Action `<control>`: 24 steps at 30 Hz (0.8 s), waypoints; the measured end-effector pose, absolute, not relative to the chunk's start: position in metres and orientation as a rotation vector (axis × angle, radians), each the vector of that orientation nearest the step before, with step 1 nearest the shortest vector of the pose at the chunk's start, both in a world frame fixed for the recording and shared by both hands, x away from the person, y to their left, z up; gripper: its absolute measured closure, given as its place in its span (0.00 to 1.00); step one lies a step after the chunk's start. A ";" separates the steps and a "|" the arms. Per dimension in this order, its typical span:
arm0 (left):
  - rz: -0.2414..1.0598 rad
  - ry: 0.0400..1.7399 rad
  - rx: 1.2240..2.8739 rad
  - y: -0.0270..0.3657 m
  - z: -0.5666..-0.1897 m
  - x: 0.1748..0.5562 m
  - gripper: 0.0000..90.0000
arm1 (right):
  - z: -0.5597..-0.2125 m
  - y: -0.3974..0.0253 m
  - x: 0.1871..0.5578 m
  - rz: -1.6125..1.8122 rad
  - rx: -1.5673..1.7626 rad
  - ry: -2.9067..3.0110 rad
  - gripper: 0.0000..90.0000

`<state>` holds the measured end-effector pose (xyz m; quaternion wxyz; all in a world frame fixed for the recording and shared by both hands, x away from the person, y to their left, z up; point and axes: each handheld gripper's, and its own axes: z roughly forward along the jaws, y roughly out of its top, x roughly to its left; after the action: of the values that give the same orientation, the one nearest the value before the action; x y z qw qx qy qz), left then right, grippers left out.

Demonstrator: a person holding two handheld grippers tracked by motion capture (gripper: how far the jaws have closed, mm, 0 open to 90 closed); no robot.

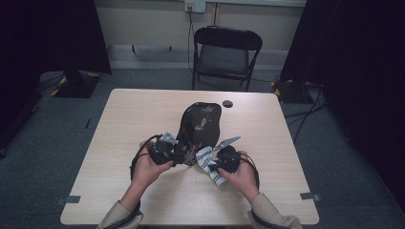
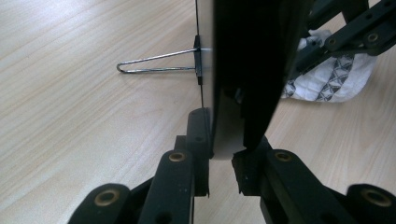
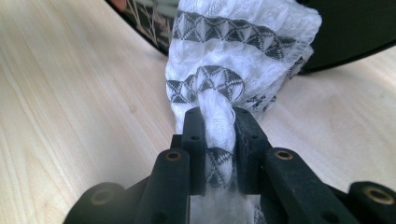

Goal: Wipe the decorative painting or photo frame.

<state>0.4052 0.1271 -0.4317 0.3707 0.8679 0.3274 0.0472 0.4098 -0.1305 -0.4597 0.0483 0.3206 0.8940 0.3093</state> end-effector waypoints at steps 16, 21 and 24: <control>0.115 0.851 2.227 0.127 -0.431 0.405 0.87 | -0.442 -0.142 0.406 0.955 0.955 2.699 0.86; 0.115 0.855 2.224 0.127 -0.432 0.405 0.87 | -0.409 -0.149 0.404 0.996 0.925 2.650 0.86; 0.114 0.856 2.224 0.127 -0.432 0.405 0.87 | -0.384 -0.154 0.404 1.021 0.903 2.613 0.86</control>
<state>0.4045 0.1272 -0.4315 0.3692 0.8664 0.3334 0.0443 0.4038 -0.1540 -0.3842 0.0970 0.3050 0.8824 0.3448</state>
